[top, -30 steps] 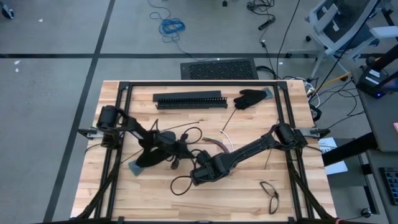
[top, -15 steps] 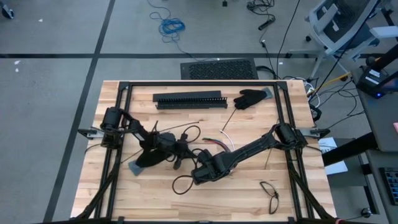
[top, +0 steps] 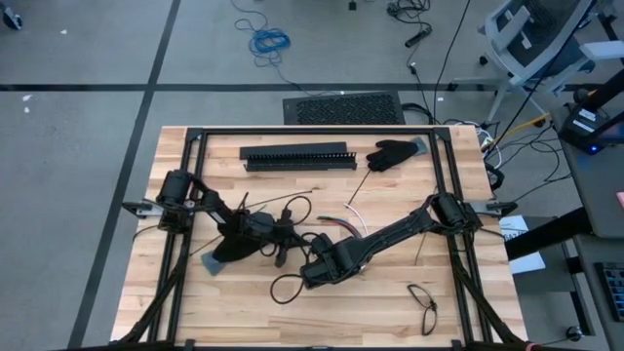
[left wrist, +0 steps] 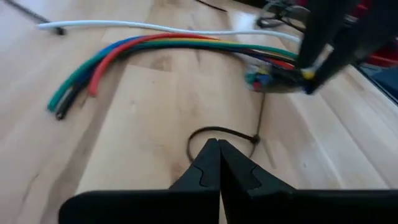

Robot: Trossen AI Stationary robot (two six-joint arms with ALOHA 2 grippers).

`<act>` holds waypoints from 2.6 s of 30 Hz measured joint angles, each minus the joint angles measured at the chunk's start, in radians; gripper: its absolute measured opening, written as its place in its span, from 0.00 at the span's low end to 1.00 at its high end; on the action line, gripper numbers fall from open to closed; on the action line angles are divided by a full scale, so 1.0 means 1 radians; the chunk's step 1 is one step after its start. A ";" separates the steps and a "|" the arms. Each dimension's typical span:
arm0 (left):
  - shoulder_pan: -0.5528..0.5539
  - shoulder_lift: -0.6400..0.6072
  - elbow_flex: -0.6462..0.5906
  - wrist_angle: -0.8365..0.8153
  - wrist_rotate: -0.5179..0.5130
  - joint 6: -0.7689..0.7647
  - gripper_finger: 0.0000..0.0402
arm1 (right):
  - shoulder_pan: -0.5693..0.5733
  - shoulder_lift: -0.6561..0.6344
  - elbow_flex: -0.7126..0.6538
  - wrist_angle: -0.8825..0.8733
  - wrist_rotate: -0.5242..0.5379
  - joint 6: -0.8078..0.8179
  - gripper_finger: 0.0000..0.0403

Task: Ziptie cables
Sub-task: Wrap the cable wires using a zip tie

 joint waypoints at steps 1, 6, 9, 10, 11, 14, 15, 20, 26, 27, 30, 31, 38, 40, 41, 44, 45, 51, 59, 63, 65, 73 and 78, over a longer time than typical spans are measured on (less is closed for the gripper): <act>-0.003 0.006 0.000 0.000 -0.006 -0.004 0.00 | 0.000 0.000 0.000 0.000 0.002 0.002 0.03; -0.015 0.037 0.001 0.027 -0.014 -0.026 0.00 | 0.000 0.000 0.000 -0.001 0.006 0.003 0.03; -0.025 0.041 0.002 0.035 -0.023 -0.030 0.00 | 0.000 0.000 0.000 -0.002 0.006 0.003 0.03; -0.028 0.041 0.001 0.041 -0.028 -0.035 0.00 | 0.000 0.000 0.000 -0.001 0.006 0.002 0.03; -0.028 0.042 0.001 0.051 -0.032 -0.039 0.00 | 0.000 0.000 0.000 -0.001 0.006 0.000 0.03; -0.029 0.043 0.003 0.063 -0.031 -0.061 0.00 | -0.001 0.000 0.000 -0.006 0.006 -0.001 0.03; -0.030 0.043 0.006 0.051 -0.031 -0.061 0.00 | -0.002 0.000 0.000 -0.013 0.005 0.000 0.03; -0.036 0.041 0.018 -0.017 -0.036 -0.041 0.00 | -0.005 -0.014 0.000 -0.017 0.021 0.013 0.03; -0.034 0.041 0.053 -0.110 -0.015 -0.037 0.00 | -0.020 -0.066 0.000 -0.026 0.077 0.022 0.03; -0.033 0.041 0.066 -0.142 0.003 -0.023 0.00 | -0.024 -0.078 0.000 -0.027 0.089 0.022 0.03; -0.036 0.041 0.117 -0.229 0.038 0.009 0.00 | -0.037 -0.114 0.000 -0.026 0.124 0.022 0.03; -0.036 0.041 0.137 -0.262 0.050 0.013 0.00 | -0.041 -0.125 0.000 -0.026 0.135 0.022 0.03; -0.036 0.036 0.224 -0.415 0.067 0.043 0.00 | -0.052 -0.178 0.000 -0.034 0.195 -0.009 0.03; -0.036 0.019 0.222 -0.445 0.065 0.052 0.00 | -0.051 -0.184 0.000 -0.050 0.199 -0.031 0.03; -0.036 0.005 0.222 -0.466 0.060 0.074 0.00 | -0.051 -0.185 0.000 -0.067 0.189 -0.046 0.03; -0.037 -0.029 0.222 -0.563 0.040 0.179 0.00 | -0.039 -0.185 0.000 -0.160 0.124 -0.085 0.03; -0.036 -0.042 0.221 -0.609 0.028 0.213 0.00 | -0.029 -0.185 0.000 -0.192 0.114 -0.091 0.03; -0.037 -0.084 0.219 -0.701 -0.020 0.287 0.00 | 0.028 -0.187 -0.001 -0.264 0.031 -0.135 0.03; -0.038 -0.084 0.217 -0.686 -0.027 0.286 0.00 | 0.081 -0.068 0.000 -0.173 -0.064 -0.253 0.03; -0.049 -0.084 0.217 -0.676 -0.029 0.286 0.00 | 0.049 0.015 0.000 -0.076 -0.063 -0.366 0.03; -0.062 -0.084 0.217 -0.672 -0.027 0.286 0.00 | 0.027 0.038 -0.002 -0.068 -0.063 -0.403 0.03; -0.128 -0.084 0.217 -0.665 -0.003 0.327 0.00 | -0.030 0.045 -0.001 -0.061 -0.108 -0.601 0.03; -0.138 -0.084 0.217 -0.655 -0.005 0.375 0.00 | -0.019 0.047 -0.001 0.021 -0.137 -0.656 0.03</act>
